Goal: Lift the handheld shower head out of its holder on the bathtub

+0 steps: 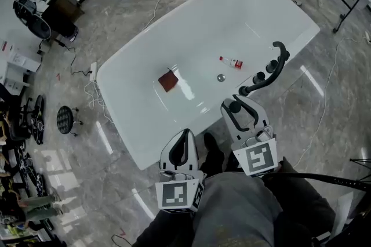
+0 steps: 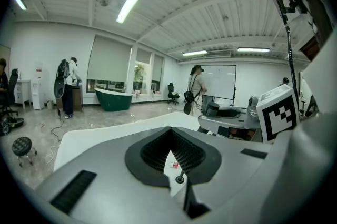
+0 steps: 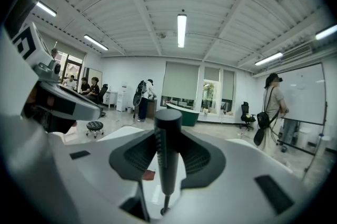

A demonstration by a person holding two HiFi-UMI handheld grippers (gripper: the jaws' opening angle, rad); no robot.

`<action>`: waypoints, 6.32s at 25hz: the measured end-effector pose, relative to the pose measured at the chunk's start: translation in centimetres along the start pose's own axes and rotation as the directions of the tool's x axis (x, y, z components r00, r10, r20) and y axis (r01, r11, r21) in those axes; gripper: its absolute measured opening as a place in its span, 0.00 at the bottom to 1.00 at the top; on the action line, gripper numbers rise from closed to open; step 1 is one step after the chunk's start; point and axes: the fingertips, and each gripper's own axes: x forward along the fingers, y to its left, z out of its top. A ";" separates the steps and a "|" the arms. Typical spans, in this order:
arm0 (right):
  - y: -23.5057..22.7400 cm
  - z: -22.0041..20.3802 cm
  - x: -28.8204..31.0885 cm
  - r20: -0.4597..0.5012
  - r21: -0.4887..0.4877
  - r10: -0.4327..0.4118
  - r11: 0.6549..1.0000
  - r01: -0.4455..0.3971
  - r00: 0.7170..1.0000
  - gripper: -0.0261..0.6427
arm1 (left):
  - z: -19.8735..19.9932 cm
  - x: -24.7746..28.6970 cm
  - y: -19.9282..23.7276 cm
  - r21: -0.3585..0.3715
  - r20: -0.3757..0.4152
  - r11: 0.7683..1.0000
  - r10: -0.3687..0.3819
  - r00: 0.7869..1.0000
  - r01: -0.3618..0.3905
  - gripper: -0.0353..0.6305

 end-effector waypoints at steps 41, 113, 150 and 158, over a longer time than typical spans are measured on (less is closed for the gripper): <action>0.1 1.4 -7.2 0.108 -0.018 0.010 1.000 -0.008 0.994 0.25 | -1.7 -6.0 -5.2 0.008 0.031 0.999 0.038 0.999 -0.038 0.06; 9.1 12.0 -36.7 0.428 -0.036 -0.069 0.995 0.093 0.901 0.25 | -4.1 -27.3 -19.3 0.072 0.174 0.993 -0.101 0.980 0.090 0.06; 11.0 13.4 -35.2 0.395 -0.045 -0.136 0.985 0.167 0.908 0.25 | -2.7 -26.2 -18.2 0.090 0.163 0.964 -0.260 0.952 0.248 0.06; 11.3 13.3 -34.9 0.377 -0.038 -0.152 0.983 0.179 0.914 0.25 | -5.3 -25.7 -16.8 0.042 0.176 0.959 -0.285 0.942 0.282 0.06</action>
